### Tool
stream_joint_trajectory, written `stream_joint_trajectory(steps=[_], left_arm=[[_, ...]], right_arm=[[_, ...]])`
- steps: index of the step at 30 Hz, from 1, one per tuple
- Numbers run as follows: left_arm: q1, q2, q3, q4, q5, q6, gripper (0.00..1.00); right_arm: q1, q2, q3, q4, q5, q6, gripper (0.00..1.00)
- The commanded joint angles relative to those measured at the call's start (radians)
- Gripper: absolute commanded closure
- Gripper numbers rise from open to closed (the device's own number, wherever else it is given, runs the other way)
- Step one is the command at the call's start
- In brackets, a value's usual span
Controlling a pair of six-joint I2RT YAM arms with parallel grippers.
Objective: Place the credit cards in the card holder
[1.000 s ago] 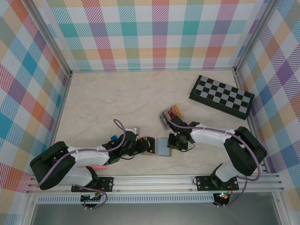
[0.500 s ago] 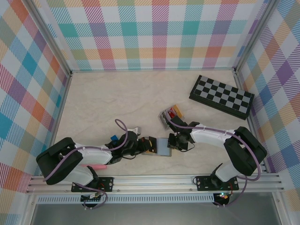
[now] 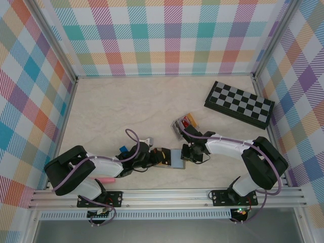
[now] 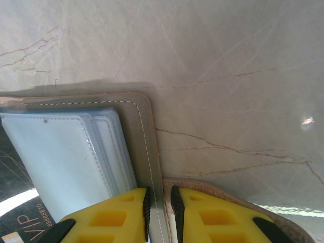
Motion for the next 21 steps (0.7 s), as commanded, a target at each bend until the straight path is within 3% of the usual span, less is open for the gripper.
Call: stream_joint_trajectory(steps=[1, 14, 21], left_arm=[[-0.021, 0.026, 0.002, -0.004, 0.028, 0.002, 1.00], [-0.036, 0.064, 0.034, -0.036, 0.057, 0.037, 0.97], [-0.036, 0.048, 0.057, -0.099, 0.046, 0.065, 0.89]], right_arm=[[0.003, 0.066, -0.029, 0.017, 0.021, 0.008, 0.78], [0.003, 0.072, -0.028, 0.018, 0.022, 0.010, 0.78], [0.003, 0.075, -0.024, 0.019, 0.023, 0.011, 0.78]])
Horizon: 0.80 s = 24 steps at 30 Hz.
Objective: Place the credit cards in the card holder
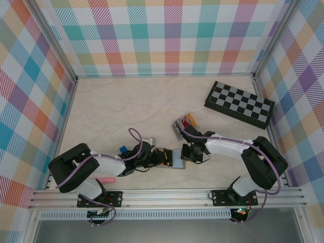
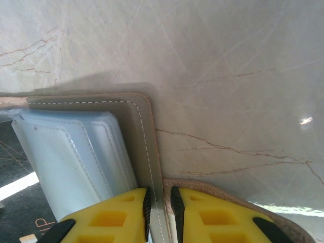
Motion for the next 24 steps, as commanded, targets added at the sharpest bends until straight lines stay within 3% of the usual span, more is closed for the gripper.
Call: stream_joint_trajectory(steps=[1, 9, 24], left_arm=[[-0.027, 0.002, 0.019, -0.093, 0.007, 0.041, 0.89], [-0.028, -0.054, 0.018, -0.213, -0.092, 0.052, 0.81], [-0.037, 0.034, 0.158, -0.310, 0.007, 0.168, 0.77]], right_arm=[[0.003, 0.071, -0.027, 0.022, 0.022, 0.011, 0.78], [0.003, 0.071, -0.018, 0.010, 0.023, 0.007, 0.78], [0.003, 0.081, -0.014, 0.012, 0.021, 0.005, 0.78]])
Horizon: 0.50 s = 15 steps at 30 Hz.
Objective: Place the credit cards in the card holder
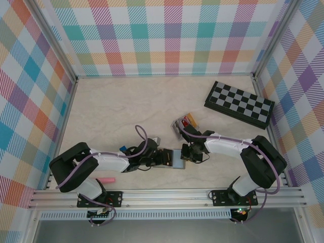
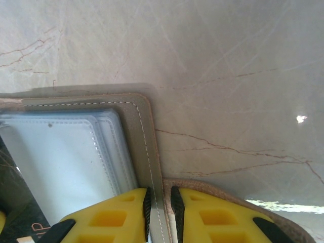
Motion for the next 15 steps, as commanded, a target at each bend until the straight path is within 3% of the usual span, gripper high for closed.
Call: stream_joint_trajectory(steps=[1, 5, 11, 15], left_arm=[[-0.021, 0.023, 0.040, -0.078, 0.029, 0.058, 0.77], [-0.031, 0.028, 0.081, -0.148, 0.031, 0.088, 0.72], [-0.033, -0.017, 0.090, -0.267, -0.073, 0.077, 0.68], [-0.033, -0.030, 0.103, -0.299, -0.085, 0.083, 0.66]], right_arm=[[0.003, 0.068, -0.028, 0.028, 0.021, 0.006, 0.78], [0.003, 0.068, -0.029, 0.026, 0.021, 0.008, 0.78], [0.003, 0.062, -0.026, 0.013, 0.031, 0.009, 0.78], [0.003, 0.063, -0.026, 0.013, 0.029, 0.007, 0.78]])
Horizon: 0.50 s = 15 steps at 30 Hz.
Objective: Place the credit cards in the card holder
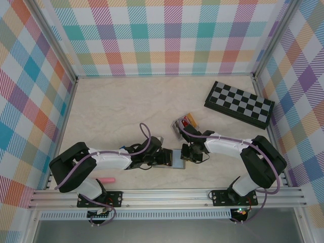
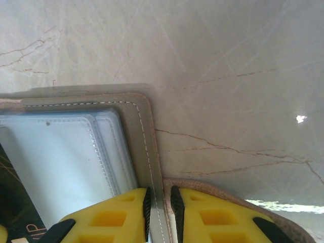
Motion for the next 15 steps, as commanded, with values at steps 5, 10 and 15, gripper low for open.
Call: stream_joint_trajectory(steps=[5, 10, 15], left_arm=[[-0.013, -0.021, 0.032, -0.118, -0.056, 0.029, 0.67], [-0.013, -0.003, 0.044, -0.119, -0.045, 0.044, 0.68], [-0.022, 0.040, 0.084, -0.142, -0.022, 0.083, 0.68]], right_arm=[[0.003, 0.066, -0.027, 0.021, 0.026, 0.008, 0.78], [0.003, 0.067, -0.023, 0.017, 0.024, 0.005, 0.78], [0.003, 0.068, -0.020, 0.013, 0.024, 0.005, 0.78]])
